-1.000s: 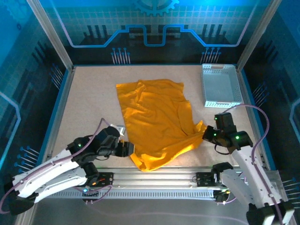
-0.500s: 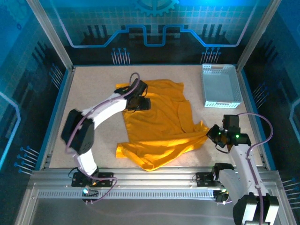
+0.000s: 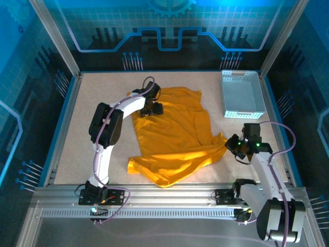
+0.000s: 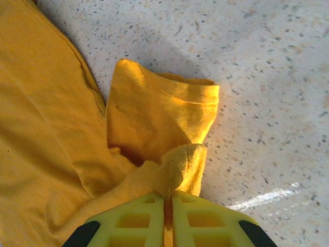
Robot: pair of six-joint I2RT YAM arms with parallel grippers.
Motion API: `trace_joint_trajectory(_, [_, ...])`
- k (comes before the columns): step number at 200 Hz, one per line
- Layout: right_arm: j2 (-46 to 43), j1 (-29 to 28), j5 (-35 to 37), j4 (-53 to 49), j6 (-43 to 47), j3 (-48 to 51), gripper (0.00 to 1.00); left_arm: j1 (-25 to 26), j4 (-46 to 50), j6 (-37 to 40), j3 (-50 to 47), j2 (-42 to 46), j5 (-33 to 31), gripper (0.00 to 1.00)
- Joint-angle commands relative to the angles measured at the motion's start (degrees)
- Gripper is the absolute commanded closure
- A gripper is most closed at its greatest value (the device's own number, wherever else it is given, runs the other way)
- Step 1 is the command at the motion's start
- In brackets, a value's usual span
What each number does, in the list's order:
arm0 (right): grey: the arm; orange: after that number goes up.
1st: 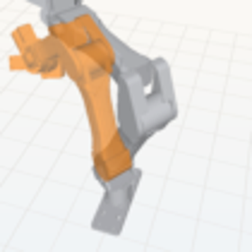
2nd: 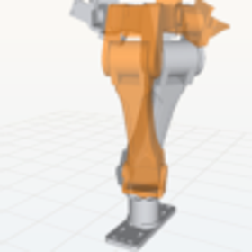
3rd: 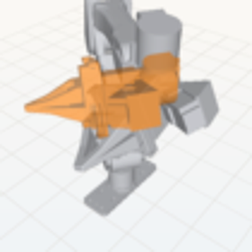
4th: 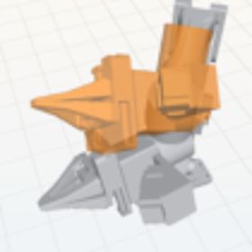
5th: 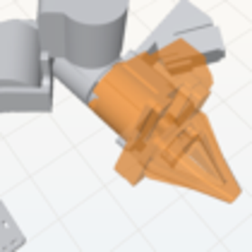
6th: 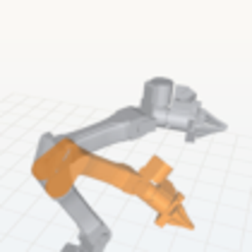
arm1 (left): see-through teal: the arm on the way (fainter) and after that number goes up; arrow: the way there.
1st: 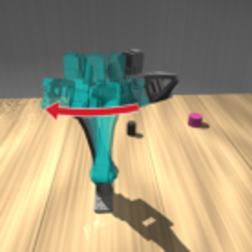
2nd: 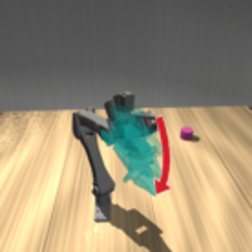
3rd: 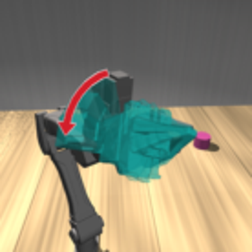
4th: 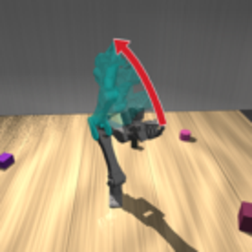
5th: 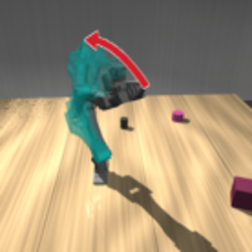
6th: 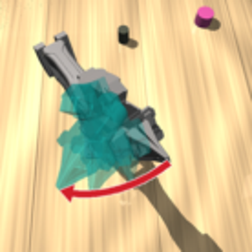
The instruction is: Fold the inside-out t-shirt
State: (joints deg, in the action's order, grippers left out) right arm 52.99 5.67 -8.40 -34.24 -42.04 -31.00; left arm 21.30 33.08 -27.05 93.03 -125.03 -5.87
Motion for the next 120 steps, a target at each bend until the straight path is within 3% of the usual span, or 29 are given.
trace_joint_trajectory(1, [3.4,-0.8,-1.0,4.8,2.7,-4.2,0.88,-2.5,4.2,-2.9,-7.3,3.0,-2.0,0.26])
trace_joint_trajectory(51, [21.5,-12.4,3.9,8.3,8.6,-18.9,0.80,-10.8,-1.8,-9.8,-31.0,20.3,-4.5,0.26])
trace_joint_trajectory(74, [32.4,-17.1,5.2,6.9,10.5,-31.9,0.81,-15.7,-5.3,-11.9,-41.2,29.0,-3.8,0.25])
trace_joint_trajectory(98, [43.4,-18.1,4.8,3.6,12.4,-45.1,0.80,-21.1,-7.5,-13.2,-48.0,35.2,-2.9,0.25])
trace_joint_trajectory(120, [45.5,-19.7,8.4,-2.9,14.3,-52.4,0.66,-21.6,-4.8,-11.9,-48.1,39.2,-3.4,0.25])
